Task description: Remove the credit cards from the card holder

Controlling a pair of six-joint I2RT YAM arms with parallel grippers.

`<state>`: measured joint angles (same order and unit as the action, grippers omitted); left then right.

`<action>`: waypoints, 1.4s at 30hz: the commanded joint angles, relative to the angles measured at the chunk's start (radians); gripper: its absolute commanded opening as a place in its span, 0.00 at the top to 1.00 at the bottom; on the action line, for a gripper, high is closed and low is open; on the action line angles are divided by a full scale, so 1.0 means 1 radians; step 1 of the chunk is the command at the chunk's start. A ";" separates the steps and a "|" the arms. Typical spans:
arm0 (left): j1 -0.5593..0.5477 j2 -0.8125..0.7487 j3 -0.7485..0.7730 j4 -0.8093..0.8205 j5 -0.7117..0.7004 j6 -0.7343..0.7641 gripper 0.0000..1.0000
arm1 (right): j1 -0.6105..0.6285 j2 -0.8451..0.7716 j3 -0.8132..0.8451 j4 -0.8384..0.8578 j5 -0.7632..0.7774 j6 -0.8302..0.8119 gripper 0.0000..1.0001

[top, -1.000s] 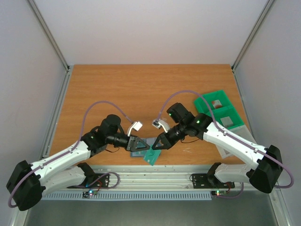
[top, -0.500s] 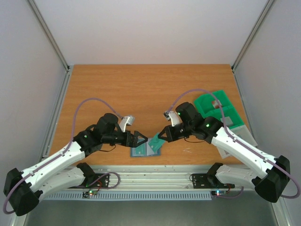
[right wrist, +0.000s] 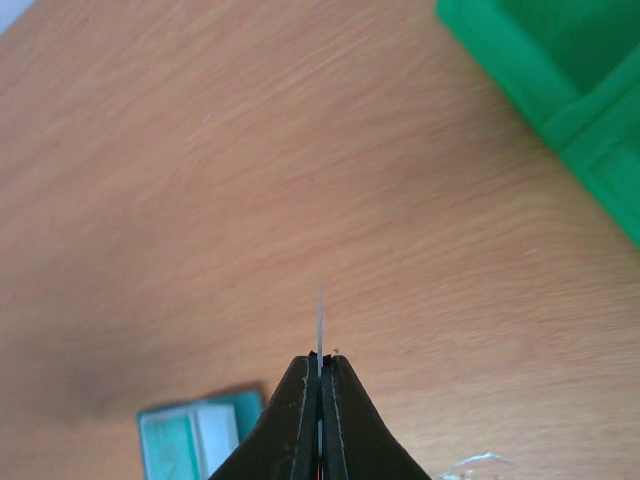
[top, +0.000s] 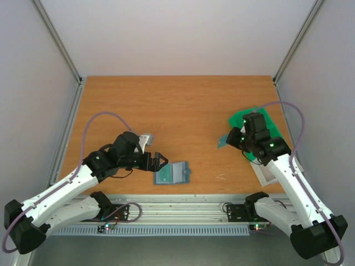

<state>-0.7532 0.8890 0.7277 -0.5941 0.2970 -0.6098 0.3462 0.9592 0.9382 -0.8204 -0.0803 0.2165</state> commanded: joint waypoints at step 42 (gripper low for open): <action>0.000 -0.017 0.063 -0.131 -0.042 0.121 0.01 | -0.937 -0.069 -0.206 0.105 0.184 -0.096 0.98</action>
<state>-0.7532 0.9066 0.7937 -0.7322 0.2783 -0.4892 -0.5434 0.8917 0.7666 -0.7998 0.1825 0.1558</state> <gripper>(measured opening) 0.995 0.024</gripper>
